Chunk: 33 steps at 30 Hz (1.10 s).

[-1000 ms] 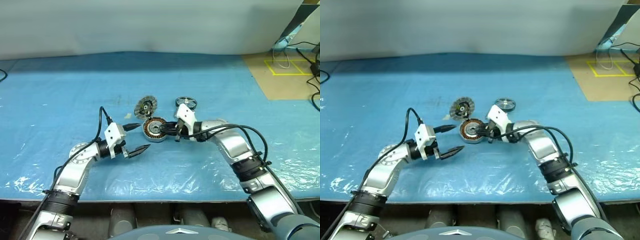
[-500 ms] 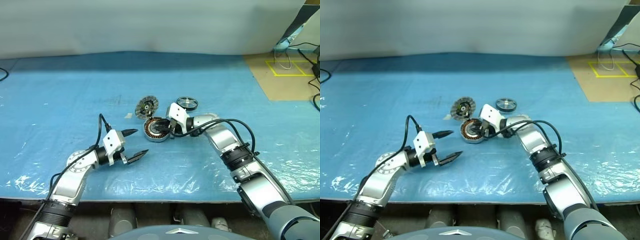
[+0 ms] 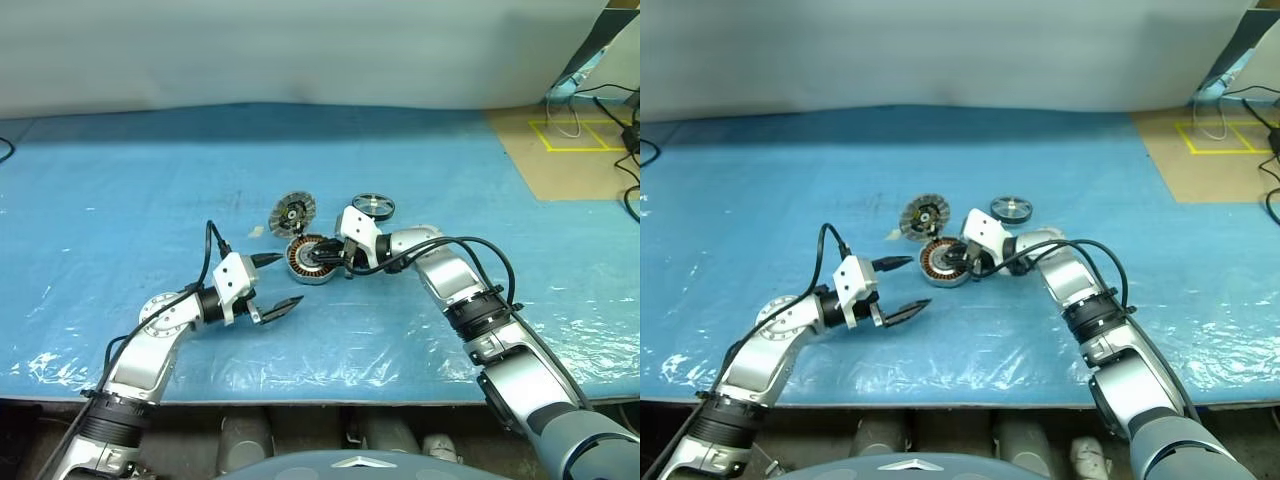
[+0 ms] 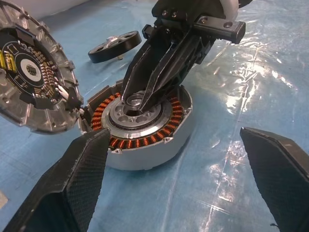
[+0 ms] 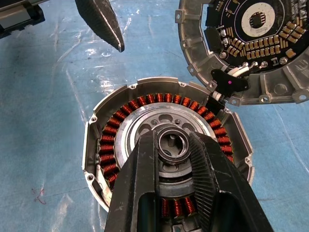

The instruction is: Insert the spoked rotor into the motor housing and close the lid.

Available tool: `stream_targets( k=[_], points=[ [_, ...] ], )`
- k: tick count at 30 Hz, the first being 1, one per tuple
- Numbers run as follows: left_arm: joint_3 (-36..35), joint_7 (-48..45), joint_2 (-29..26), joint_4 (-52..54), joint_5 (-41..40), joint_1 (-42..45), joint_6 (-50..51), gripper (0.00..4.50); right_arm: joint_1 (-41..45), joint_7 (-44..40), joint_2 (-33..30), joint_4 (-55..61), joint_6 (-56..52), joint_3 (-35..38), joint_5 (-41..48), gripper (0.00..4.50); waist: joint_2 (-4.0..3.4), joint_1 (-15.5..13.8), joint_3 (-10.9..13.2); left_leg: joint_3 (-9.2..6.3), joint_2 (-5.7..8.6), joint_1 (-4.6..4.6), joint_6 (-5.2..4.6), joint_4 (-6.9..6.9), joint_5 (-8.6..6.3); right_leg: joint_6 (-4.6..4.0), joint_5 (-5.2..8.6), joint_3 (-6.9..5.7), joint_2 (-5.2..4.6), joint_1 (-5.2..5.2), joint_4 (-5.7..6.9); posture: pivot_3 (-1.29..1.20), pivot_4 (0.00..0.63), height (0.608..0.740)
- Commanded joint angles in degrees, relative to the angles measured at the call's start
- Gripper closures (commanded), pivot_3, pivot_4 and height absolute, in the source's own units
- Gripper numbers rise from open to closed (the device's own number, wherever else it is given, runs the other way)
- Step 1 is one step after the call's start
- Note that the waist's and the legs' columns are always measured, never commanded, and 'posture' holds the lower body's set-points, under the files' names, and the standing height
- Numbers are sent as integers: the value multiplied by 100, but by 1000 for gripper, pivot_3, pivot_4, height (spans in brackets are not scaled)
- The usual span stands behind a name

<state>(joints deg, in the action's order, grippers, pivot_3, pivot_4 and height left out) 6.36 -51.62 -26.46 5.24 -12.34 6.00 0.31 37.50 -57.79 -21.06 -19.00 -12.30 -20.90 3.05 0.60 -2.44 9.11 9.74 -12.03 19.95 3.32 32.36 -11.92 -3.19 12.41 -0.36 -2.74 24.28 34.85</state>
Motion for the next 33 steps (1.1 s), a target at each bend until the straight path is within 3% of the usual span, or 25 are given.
stream_targets(
  k=[1,33],
  points=[
    [-14,22,-69,196,-18,23,-16,0,-62,-17,10,98,176,4,-87,3944,0,1,0,0,0,0,0,0,0,0,0,0,0,0,0,0,150,740],
    [46,-191,-116,-370,18,29,-444,0,-11,0,159,-59,420,43,-302,3944,0,2,0,0,0,-2,-1,4,0,-1,-1,0,0,-1,3,0,150,740]
  ],
)
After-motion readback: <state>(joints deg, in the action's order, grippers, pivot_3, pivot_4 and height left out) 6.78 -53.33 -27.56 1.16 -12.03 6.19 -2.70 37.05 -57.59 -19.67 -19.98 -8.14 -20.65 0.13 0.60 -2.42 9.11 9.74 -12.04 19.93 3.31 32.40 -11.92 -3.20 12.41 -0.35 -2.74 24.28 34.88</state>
